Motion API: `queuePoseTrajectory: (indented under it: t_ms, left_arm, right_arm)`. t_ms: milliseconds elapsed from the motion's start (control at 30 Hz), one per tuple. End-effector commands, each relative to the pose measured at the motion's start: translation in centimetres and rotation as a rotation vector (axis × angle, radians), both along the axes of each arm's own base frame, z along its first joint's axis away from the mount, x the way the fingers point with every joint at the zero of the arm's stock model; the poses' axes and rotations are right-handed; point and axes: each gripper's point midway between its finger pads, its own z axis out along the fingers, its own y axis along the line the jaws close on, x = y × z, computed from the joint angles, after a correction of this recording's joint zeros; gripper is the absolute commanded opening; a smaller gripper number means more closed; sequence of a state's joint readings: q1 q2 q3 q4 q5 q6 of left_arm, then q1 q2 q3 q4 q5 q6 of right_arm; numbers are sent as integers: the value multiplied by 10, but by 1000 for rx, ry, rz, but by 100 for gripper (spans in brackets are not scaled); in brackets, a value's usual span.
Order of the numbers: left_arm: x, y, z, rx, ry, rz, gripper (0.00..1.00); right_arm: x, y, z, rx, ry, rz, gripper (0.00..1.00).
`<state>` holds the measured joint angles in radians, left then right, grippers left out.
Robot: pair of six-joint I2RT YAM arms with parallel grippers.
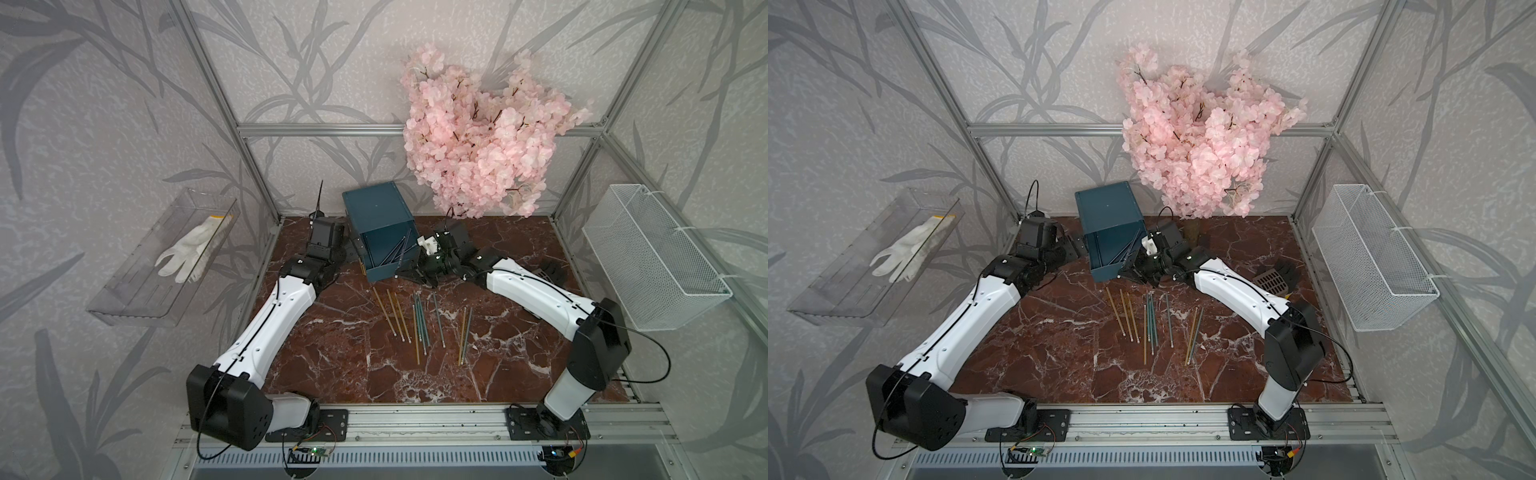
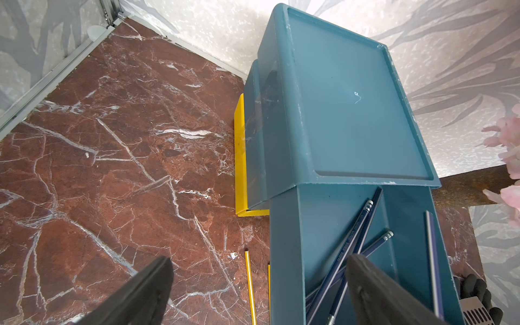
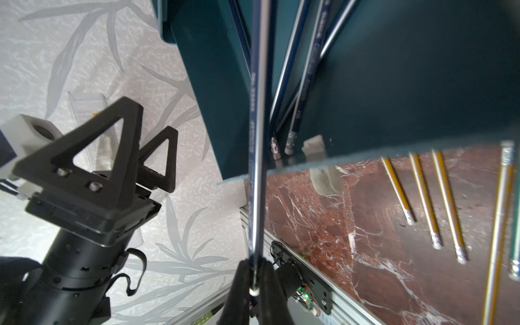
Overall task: Please place the pencils in the drawer according to their color
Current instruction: Place the pencil in the drawer.
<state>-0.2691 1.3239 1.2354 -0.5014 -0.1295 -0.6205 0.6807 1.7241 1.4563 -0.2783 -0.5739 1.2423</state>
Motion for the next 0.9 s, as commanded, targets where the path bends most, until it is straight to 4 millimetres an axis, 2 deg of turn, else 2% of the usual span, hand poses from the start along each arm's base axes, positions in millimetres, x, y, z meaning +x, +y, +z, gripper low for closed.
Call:
queuePoseTrajectory:
  t_ms: [0, 267, 300, 400, 467, 533, 733, 867]
  left_arm:
    - [-2, 3, 17, -5, -35, 4, 100]
    - [-4, 3, 15, -3, -28, 5, 100]
    - [-4, 3, 14, -4, -27, 6, 100]
    - [-4, 4, 12, 2, -19, 7, 100]
    - [-4, 4, 12, 5, -18, 8, 100]
    - [-3, 4, 11, 8, -16, 7, 100]
    - [3, 5, 13, 28, -22, 11, 100]
    - [16, 10, 21, 66, -32, 24, 100]
  right_arm:
    - [18, 13, 9, 89, 17, -29, 0]
    - [61, 29, 4, 120, 36, -73, 0]
    - [66, 33, 5, 126, 36, -74, 5]
    - [78, 40, 13, 124, 9, -66, 44]
    - [82, 42, 21, 118, -20, -59, 55]
    - [82, 41, 27, 109, -47, -55, 60]
    - [66, 22, 47, 100, -150, -53, 62]
    - [48, 3, 44, 94, -186, -76, 63]
